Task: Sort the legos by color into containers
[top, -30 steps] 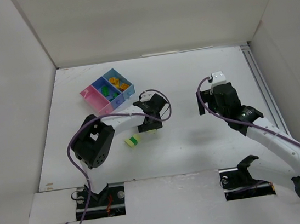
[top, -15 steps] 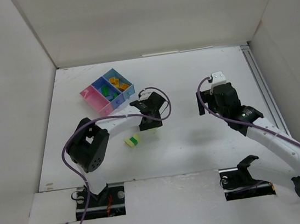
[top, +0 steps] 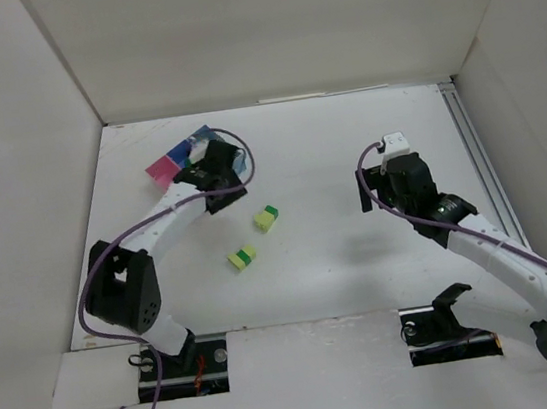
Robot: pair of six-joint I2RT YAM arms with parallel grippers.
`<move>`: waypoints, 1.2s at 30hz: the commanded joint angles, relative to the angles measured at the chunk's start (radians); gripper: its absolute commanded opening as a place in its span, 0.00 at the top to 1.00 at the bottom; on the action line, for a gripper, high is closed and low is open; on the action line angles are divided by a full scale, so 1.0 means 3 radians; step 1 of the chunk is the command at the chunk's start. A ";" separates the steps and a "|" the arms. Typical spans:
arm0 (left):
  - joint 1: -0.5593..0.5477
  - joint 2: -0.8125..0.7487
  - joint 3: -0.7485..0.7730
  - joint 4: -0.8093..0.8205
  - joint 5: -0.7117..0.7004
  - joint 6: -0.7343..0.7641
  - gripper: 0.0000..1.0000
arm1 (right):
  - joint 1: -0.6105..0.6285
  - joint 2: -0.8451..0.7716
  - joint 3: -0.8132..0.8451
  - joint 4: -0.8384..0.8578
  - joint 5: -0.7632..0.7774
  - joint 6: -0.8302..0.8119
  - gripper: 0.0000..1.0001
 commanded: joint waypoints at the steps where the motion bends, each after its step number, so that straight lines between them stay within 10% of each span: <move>1: 0.0618 -0.0289 0.0060 -0.0079 -0.0164 0.0076 0.65 | -0.0057 0.0078 0.0104 0.0219 -0.0111 -0.0028 0.00; 10: 0.1562 -0.0020 0.0320 0.0147 -0.0031 0.0178 0.65 | -0.0088 0.0242 0.0238 0.0219 -0.0080 -0.0059 0.00; 36: 0.1731 0.0564 0.0848 0.0141 -0.0046 0.0306 0.54 | -0.0246 0.0303 0.0268 0.0152 0.0022 -0.0028 0.00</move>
